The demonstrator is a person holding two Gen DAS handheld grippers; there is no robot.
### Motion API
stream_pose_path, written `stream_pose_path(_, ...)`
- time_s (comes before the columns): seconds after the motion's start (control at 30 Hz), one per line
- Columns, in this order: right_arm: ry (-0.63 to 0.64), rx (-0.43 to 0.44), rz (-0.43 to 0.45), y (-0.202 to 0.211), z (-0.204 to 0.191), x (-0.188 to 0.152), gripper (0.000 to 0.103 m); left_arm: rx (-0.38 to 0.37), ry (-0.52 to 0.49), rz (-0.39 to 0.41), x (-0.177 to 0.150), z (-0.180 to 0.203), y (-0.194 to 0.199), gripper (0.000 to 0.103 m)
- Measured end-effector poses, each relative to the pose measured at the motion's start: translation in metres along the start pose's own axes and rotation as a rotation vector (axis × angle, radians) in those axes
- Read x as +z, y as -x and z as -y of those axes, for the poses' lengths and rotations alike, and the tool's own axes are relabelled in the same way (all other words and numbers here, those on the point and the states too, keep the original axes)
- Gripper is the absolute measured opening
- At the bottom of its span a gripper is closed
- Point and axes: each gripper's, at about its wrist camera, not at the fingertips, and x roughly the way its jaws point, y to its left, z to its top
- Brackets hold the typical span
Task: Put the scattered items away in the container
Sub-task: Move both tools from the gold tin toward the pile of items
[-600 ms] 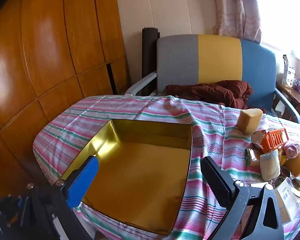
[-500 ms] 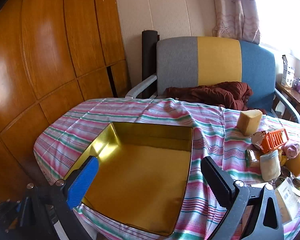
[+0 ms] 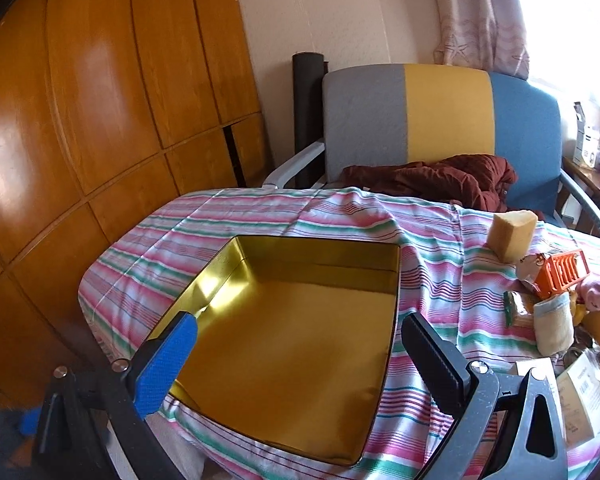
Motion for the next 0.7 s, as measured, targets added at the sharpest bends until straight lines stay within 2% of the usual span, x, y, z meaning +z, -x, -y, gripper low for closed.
stream_pose_path(0.07, 0.005, -0.002, -0.003, -0.001, -0.001, -0.001, 0.103, 0.045, -0.029, 0.045, 0.003, 0.003, 0.008, 0.059)
stream_pose_path(0.2, -0.003, 0.001, -0.023, -0.005, -0.001, -0.002, 0.103, 0.116, -0.06, 0.065, 0.011, -0.001, 0.01, 0.059)
stream_pose_path(0.47, -0.029, -0.024, -0.077, -0.014, 0.004, -0.005, 0.103, 0.193, 0.046, 0.0, 0.018, -0.03, -0.01, 0.059)
stream_pose_path(0.6, -0.021, -0.019, -0.082, -0.015, 0.002, -0.007, 0.103, 0.254, 0.039, 0.002, 0.02, -0.037, -0.022, 0.059)
stream_pose_path(0.7, -0.013, -0.007, -0.074, -0.014, 0.001, -0.008, 0.103, 0.25, 0.05, -0.013, 0.022, -0.039, -0.025, 0.059)
